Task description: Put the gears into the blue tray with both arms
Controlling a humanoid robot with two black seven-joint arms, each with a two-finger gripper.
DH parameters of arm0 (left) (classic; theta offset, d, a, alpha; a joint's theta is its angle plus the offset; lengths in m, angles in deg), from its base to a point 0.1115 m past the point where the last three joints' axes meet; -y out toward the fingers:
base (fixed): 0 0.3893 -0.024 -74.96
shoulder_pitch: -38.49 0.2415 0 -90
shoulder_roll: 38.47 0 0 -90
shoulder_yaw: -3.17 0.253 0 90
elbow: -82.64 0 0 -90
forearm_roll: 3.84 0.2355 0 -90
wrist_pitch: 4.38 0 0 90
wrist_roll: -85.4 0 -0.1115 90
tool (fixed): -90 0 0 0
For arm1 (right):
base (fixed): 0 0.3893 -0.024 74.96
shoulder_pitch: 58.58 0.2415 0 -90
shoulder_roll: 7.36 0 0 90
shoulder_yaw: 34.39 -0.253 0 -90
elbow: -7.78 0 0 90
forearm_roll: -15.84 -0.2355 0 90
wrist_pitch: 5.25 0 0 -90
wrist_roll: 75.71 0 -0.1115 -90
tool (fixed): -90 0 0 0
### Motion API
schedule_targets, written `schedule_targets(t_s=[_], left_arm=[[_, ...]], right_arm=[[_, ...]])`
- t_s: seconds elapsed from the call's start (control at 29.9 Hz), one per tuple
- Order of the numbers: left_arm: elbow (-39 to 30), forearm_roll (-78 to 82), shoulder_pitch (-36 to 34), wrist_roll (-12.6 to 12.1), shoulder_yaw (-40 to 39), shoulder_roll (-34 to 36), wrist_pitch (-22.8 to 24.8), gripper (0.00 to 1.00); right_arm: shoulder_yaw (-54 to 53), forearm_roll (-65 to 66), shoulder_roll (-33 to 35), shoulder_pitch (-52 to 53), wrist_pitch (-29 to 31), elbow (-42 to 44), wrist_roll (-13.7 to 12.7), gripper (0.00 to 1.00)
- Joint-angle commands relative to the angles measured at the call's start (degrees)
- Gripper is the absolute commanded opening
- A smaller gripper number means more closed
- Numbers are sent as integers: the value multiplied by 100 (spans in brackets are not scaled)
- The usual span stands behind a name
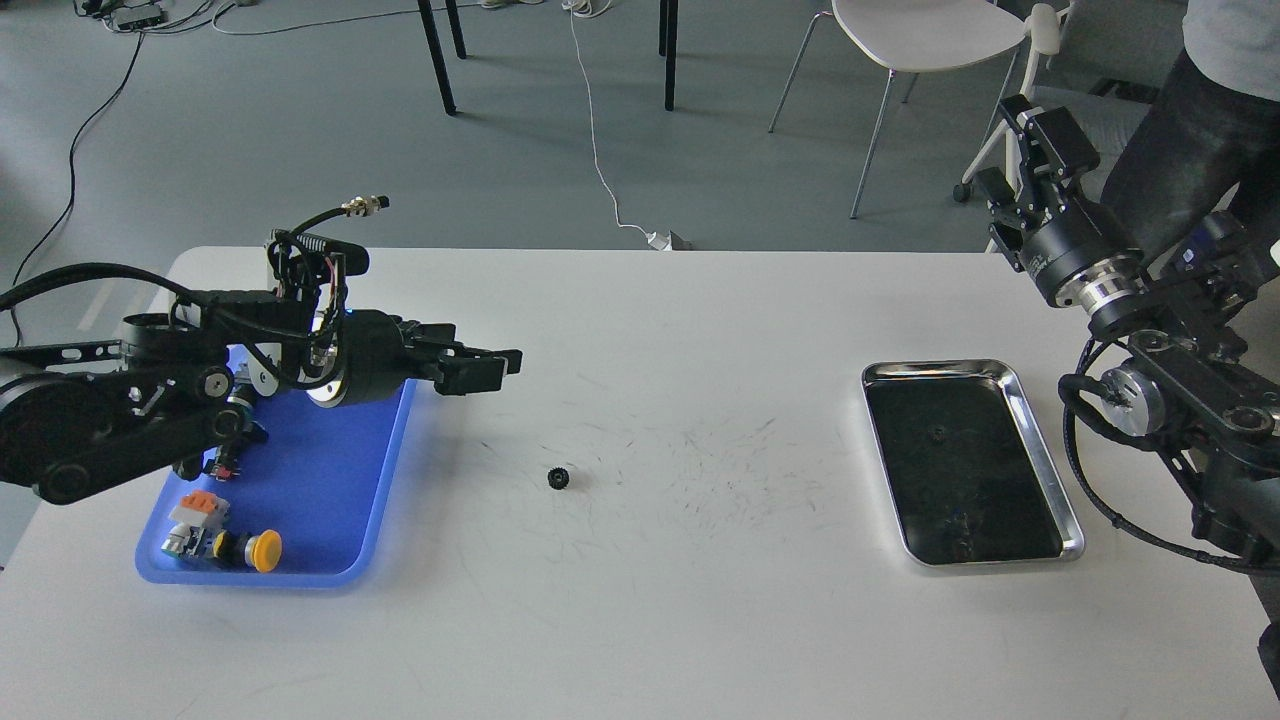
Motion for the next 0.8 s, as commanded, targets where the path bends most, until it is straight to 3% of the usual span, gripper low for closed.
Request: schedule_targets(t_s=[0.0,0.23,0.4,0.47,0.6,0.77], left_arm=[[-297,105,238,511,6,110,-153,99],[-438,491,283,581,41,260,-444,99],[-456,1772,327,590,15,164,-602,99],[-456,1907,362,669,49,128,-664,99],[-447,1863,336,1090,-29,207,-646,99],[-386,1819,344,1123,-319,225,-673,99]], right_arm=[[9,1,-7,-9,9,1,0,94],[26,1,-7,-9,9,9,0,94],[35,1,-7,-9,9,1,0,94],[35,1,2,-9,9,1,0,94],[44,1,54,-18,9,9,0,94],[44,1,54,-44,18,9,0,94]])
